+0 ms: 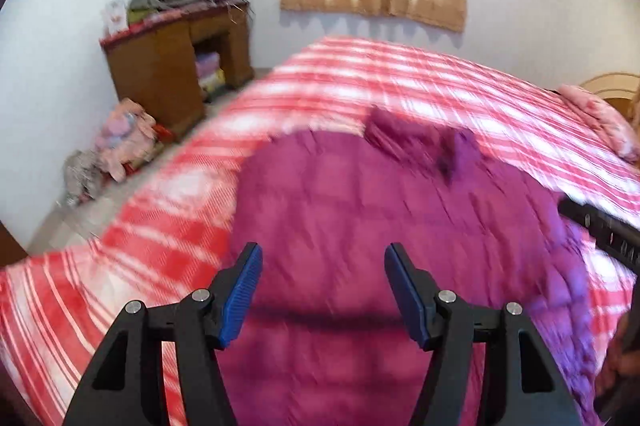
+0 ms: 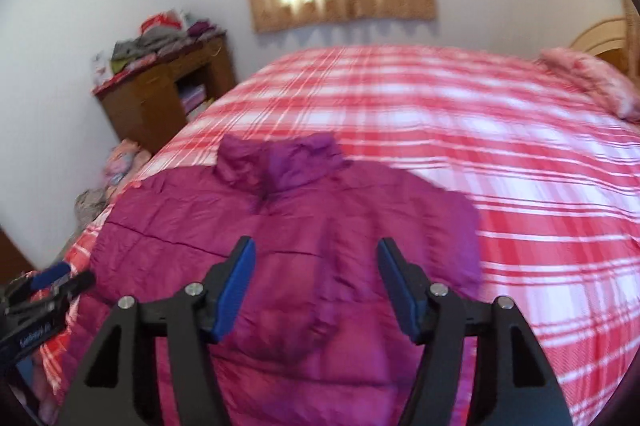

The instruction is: Fold large clothes

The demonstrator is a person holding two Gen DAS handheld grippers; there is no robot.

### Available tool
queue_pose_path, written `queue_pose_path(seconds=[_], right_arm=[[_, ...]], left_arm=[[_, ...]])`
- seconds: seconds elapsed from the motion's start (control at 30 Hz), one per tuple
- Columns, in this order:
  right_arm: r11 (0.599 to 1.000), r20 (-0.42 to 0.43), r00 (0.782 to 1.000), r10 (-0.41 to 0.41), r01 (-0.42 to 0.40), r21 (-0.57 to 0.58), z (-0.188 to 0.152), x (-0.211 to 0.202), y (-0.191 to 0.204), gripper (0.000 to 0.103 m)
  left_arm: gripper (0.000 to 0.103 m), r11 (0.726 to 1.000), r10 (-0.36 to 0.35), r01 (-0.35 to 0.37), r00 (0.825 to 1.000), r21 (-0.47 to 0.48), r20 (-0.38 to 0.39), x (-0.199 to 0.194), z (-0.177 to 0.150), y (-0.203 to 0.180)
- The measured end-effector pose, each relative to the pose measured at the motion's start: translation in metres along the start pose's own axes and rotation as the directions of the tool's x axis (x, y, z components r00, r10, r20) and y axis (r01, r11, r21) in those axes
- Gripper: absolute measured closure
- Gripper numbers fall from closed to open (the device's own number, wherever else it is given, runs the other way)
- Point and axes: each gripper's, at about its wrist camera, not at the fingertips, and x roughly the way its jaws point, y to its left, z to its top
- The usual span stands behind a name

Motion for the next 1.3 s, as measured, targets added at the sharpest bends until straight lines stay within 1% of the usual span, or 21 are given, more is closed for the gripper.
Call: queue_pose_path(seconds=[0.07,0.1,0.13,0.17,0.23,0.3,0.37,0.43,0.5,0.6,0.7,0.77,0.9,0.93,1.0,1.03,1.1,1.13,1.17,1.23,1.3], right_arm=[[1.000,-0.034,0.999,-0.022,0.022,-0.006,0.003,0.021,0.004,0.046],[1.000,-0.063,0.998,-0.021,0.021,-0.004,-0.001,0.031,0.004,0.047],[1.000,-0.089,0.996,-0.014,0.014,0.000,-0.005,0.038,0.004,0.051],[1.000,-0.128,0.992,-0.006,0.006,0.003,-0.012,0.048,0.003,0.054],[1.000,-0.187,0.982,-0.008,0.008,-0.003,-0.029,0.061,0.000,0.054],[1.000,-0.212,0.977,0.002,-0.003,0.000,-0.044,0.065,-0.005,0.054],[1.000,-0.202,0.979,0.017,-0.018,-0.001,-0.052,0.063,-0.008,0.054],[1.000,-0.210,0.978,0.008,-0.014,-0.024,-0.054,0.063,-0.007,0.054],[0.999,-0.215,0.977,-0.005,-0.004,-0.043,-0.057,0.063,-0.004,0.053],[0.997,-0.216,0.976,-0.025,0.009,-0.078,-0.062,0.059,-0.001,0.053],[0.998,-0.211,0.977,-0.014,0.000,-0.068,-0.066,0.057,-0.006,0.053],[0.997,-0.215,0.976,-0.027,0.010,-0.078,-0.065,0.060,-0.003,0.053],[0.995,-0.243,0.969,-0.037,0.013,-0.100,-0.061,0.060,0.000,0.051],[0.996,-0.268,0.963,-0.022,-0.001,-0.085,-0.056,0.059,-0.003,0.051],[0.999,-0.300,0.954,0.014,-0.025,-0.036,-0.042,0.055,-0.010,0.049],[0.999,-0.282,0.959,0.027,-0.031,-0.008,-0.031,0.048,-0.015,0.049],[0.999,-0.215,0.976,0.035,-0.028,0.034,0.002,0.036,-0.021,0.041],[0.998,-0.197,0.980,0.038,-0.028,0.049,0.016,0.035,-0.023,0.030],[0.997,-0.182,0.982,0.046,-0.033,0.073,0.033,0.036,-0.025,0.025],[0.992,-0.172,0.983,0.068,-0.049,0.113,0.065,0.050,-0.025,0.024],[0.989,-0.196,0.978,0.075,-0.048,0.141,0.091,0.076,-0.025,0.024]], left_arm=[[0.039,0.999,0.035,-0.035,0.999,0.005,-0.013,0.022,0.016,0.002],[0.039,0.998,0.060,-0.059,0.998,0.010,-0.026,0.034,0.022,0.004],[0.039,0.997,0.083,-0.082,0.996,0.011,-0.036,0.043,0.023,0.006],[0.039,0.992,0.128,-0.128,0.990,0.009,-0.059,0.058,0.023,0.011],[0.039,0.984,0.177,-0.179,0.978,-0.005,-0.109,0.073,0.013,0.020],[0.039,0.980,0.191,-0.198,0.970,-0.030,-0.150,0.085,-0.003,0.032],[0.038,0.981,0.182,-0.190,0.973,-0.045,-0.143,0.090,-0.017,0.039],[0.037,0.979,0.196,-0.201,0.975,-0.037,-0.109,0.090,-0.031,0.039],[0.037,0.975,0.212,-0.217,0.972,-0.037,-0.105,0.087,-0.038,0.037],[0.037,0.973,0.227,-0.230,0.968,-0.023,-0.104,0.086,-0.038,0.033],[0.035,0.970,0.243,-0.245,0.964,-0.007,-0.108,0.089,-0.038,0.031],[0.034,0.965,0.261,-0.262,0.959,0.006,-0.111,0.089,-0.037,0.028],[0.034,0.955,0.291,-0.284,0.953,0.082,-0.087,0.078,-0.031,0.016],[0.034,0.959,0.277,-0.269,0.957,0.091,-0.086,0.074,-0.028,0.013],[0.034,0.978,0.204,-0.200,0.977,0.056,-0.061,0.059,-0.018,0.015],[0.034,0.987,0.160,-0.160,0.986,0.017,-0.043,0.052,-0.010,0.017],[0.033,0.993,0.104,-0.106,0.994,-0.046,-0.035,0.049,0.008,0.020],[0.033,0.994,0.079,-0.082,0.996,-0.074,-0.042,0.052,0.018,0.020],[0.033,0.993,0.066,-0.070,0.997,-0.094,-0.047,0.057,0.025,0.019],[0.033,0.990,0.080,-0.086,0.996,-0.114,-0.050,0.073,0.033,0.015],[0.033,0.988,0.085,-0.093,0.994,-0.122,-0.070,0.091,0.028,0.008]])
